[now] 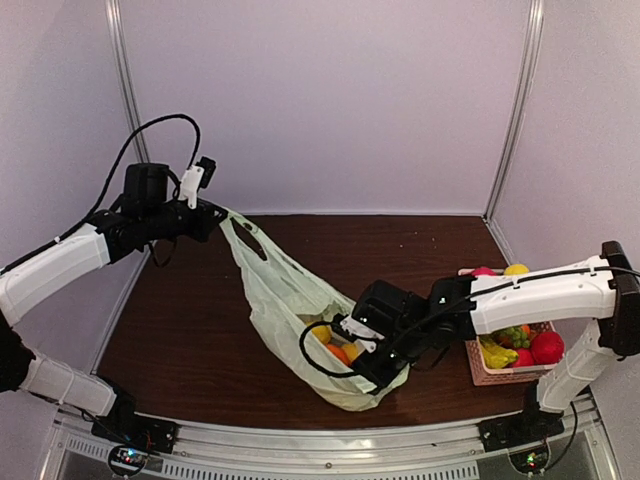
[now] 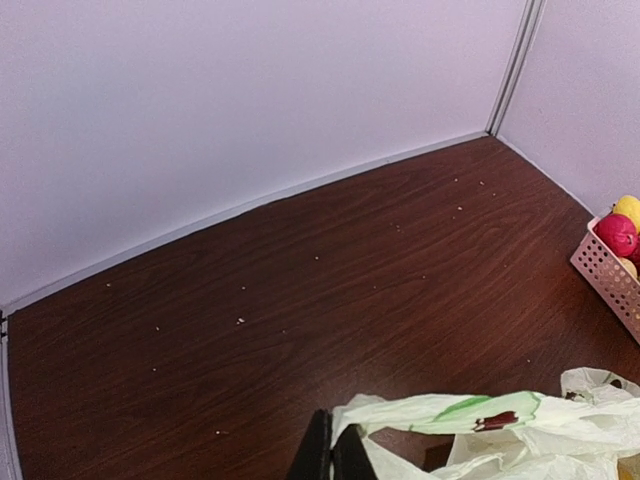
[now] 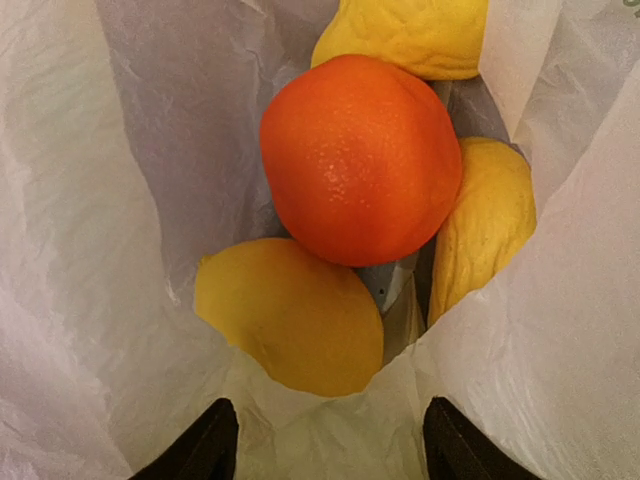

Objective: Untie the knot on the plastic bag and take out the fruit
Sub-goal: Adjust the bag opening for the takeout bag, then reach into the gripper in the takeout bag, then pick up the fake fruit from the takeout bag, then place the fake fruit in the bin.

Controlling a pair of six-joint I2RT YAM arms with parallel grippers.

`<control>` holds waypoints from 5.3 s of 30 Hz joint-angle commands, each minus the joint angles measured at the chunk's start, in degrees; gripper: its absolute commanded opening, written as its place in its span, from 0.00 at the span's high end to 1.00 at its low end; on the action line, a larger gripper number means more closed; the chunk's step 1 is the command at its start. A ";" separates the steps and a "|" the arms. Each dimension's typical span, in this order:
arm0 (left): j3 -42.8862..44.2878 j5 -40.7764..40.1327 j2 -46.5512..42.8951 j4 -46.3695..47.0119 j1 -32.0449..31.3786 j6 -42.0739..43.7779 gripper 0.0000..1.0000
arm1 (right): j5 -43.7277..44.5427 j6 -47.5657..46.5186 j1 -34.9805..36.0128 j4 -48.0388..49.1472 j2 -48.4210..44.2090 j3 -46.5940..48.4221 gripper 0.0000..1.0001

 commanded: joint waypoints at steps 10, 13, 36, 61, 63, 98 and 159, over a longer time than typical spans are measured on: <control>-0.03 20.61 1.78 6.85 0.58 3.26 1.00 | 20.52 1.43 -0.14 5.55 4.96 12.93 0.29; -0.14 21.18 1.28 6.99 0.01 3.90 1.00 | 20.94 0.66 -0.97 7.08 9.78 16.93 0.28; 0.38 19.31 2.08 6.14 -0.12 3.15 1.00 | 21.92 -1.60 -5.00 13.79 28.44 22.16 0.16; 0.91 15.82 3.06 4.49 -0.12 3.70 1.00 | 6.86 -0.13 -5.38 41.65 2.05 -0.19 0.59; 0.91 15.35 3.02 4.37 -0.12 3.66 1.00 | 4.51 0.32 -5.39 45.01 0.42 -2.09 0.59; 0.53 1.03 1.99 2.46 0.24 1.42 1.00 | 24.84 3.58 -26.95 14.96 -31.24 -13.20 0.57; 0.67 1.83 1.49 2.51 0.24 0.72 1.00 | 26.86 9.45 -51.14 -0.16 -43.37 -24.48 0.02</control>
